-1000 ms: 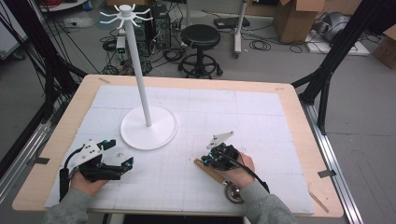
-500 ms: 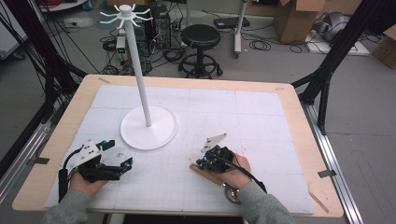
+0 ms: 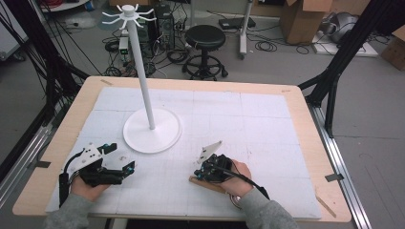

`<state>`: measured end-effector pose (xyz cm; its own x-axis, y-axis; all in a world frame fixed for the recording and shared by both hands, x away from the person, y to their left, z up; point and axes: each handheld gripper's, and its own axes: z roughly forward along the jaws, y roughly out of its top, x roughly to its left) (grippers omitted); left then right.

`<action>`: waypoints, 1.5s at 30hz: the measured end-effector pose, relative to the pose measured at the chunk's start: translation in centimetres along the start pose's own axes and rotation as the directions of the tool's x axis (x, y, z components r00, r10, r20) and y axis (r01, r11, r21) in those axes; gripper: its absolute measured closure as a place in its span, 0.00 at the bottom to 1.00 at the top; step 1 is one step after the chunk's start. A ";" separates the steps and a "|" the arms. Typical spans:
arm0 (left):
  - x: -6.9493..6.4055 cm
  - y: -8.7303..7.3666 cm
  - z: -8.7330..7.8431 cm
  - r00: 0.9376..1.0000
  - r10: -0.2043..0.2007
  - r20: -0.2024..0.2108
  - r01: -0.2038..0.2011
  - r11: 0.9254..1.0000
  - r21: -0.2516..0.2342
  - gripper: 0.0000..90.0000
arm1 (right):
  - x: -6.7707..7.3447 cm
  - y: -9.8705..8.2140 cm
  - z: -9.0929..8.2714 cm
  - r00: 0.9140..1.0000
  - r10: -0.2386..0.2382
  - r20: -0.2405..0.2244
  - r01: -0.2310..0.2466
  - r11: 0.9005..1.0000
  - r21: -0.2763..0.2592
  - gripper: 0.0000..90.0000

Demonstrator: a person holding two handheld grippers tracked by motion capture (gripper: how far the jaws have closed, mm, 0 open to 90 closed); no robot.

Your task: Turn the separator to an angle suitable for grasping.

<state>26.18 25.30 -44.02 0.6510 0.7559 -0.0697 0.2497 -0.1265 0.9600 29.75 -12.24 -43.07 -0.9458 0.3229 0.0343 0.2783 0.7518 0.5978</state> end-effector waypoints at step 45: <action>0.3 0.0 0.3 1.000 -0.024 0.018 0.024 1.000 -0.010 0.02 | 0.9 -0.6 -5.4 0.982 -0.103 -0.160 0.105 0.995 0.003 0.32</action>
<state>26.62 25.33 -44.11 0.6577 0.7470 -0.0971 0.2577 -0.1020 0.9608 27.81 -15.46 -39.08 -0.9839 0.1479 0.1003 0.1785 0.7833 0.5955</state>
